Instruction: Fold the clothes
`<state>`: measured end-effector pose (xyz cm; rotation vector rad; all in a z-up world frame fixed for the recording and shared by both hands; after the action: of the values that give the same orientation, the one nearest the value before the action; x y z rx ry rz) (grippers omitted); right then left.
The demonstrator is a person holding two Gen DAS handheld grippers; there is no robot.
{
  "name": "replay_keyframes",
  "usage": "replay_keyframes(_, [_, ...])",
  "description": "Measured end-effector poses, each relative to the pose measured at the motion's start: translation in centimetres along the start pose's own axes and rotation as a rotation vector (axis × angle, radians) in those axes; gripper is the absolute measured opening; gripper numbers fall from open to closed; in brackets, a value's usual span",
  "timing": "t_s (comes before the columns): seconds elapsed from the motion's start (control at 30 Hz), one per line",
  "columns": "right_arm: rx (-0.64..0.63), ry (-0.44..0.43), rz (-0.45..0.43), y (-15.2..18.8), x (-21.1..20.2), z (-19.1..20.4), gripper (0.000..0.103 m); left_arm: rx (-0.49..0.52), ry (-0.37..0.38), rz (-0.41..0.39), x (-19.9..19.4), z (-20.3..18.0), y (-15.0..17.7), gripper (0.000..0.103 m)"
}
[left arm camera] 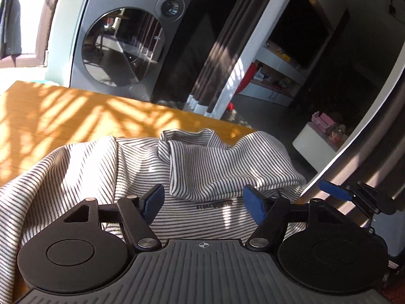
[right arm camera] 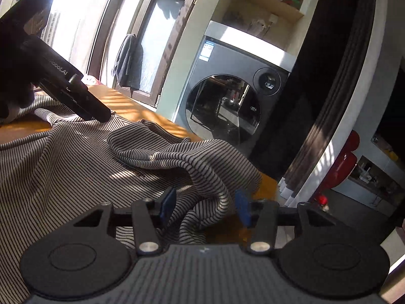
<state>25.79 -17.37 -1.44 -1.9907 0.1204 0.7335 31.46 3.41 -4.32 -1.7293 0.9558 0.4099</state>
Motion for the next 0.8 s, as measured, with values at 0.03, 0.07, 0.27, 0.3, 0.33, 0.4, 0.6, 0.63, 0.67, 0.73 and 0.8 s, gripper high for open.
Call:
replay_keyframes(0.03, [0.004,0.001,0.002,0.3,0.1,-0.1,0.054,0.000,-0.038,0.015,1.4,0.1,-0.3,0.073])
replay_keyframes(0.07, [0.008,0.001,0.005,0.5,0.2,-0.1,0.057,0.005,-0.072,0.034,2.7,0.3,-0.3,0.071])
replay_keyframes(0.27, [0.079,-0.014,0.051,1.5,2.7,-0.6,0.064,0.053,-0.175,0.004,4.9,-0.1,-0.8,0.015])
replay_keyframes(0.3, [0.095,-0.012,0.062,1.5,3.4,-0.6,0.068,0.039,-0.165,-0.013,4.2,0.0,-1.1,0.012])
replay_keyframes(0.33, [0.089,0.006,0.065,1.3,3.8,-0.8,0.068,0.026,-0.156,-0.030,3.5,0.1,-1.4,0.008])
replay_keyframes(0.4, [0.077,0.042,0.074,1.1,4.6,-1.1,0.069,0.000,-0.147,-0.100,1.1,0.6,-2.5,0.008])
replay_keyframes(0.6, [0.007,0.115,0.126,1.4,6.1,-1.6,0.079,-0.033,-0.210,-0.192,-3.2,3.6,-3.8,0.007])
replay_keyframes(0.63, [-0.003,0.124,0.137,1.6,6.2,-1.6,0.079,-0.022,-0.213,-0.158,-2.9,3.8,-3.2,0.008])
replay_keyframes(0.67, [-0.010,0.130,0.147,1.7,6.3,-1.6,0.079,-0.010,-0.216,-0.123,-2.6,4.1,-2.6,0.008])
replay_keyframes(0.73, [0.005,0.112,0.157,1.8,5.8,-1.7,0.079,0.016,-0.211,-0.053,-2.0,4.4,-1.1,0.009])
replay_keyframes(0.8, [0.026,0.090,0.157,1.5,4.8,-1.8,0.079,0.021,-0.192,-0.027,-2.2,5.0,0.0,0.020])
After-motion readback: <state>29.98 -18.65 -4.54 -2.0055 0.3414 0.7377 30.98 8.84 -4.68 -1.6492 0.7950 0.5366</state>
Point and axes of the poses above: each gripper's, at about its wrist camera, not at the fingertips, and x roughly the way its jaws point, z to its left, y to its underside, the point moved 8 cm from there along x, roughly the way its jaws point, and after that the axes turned 7 degrees about z, right-handed, at the moved point
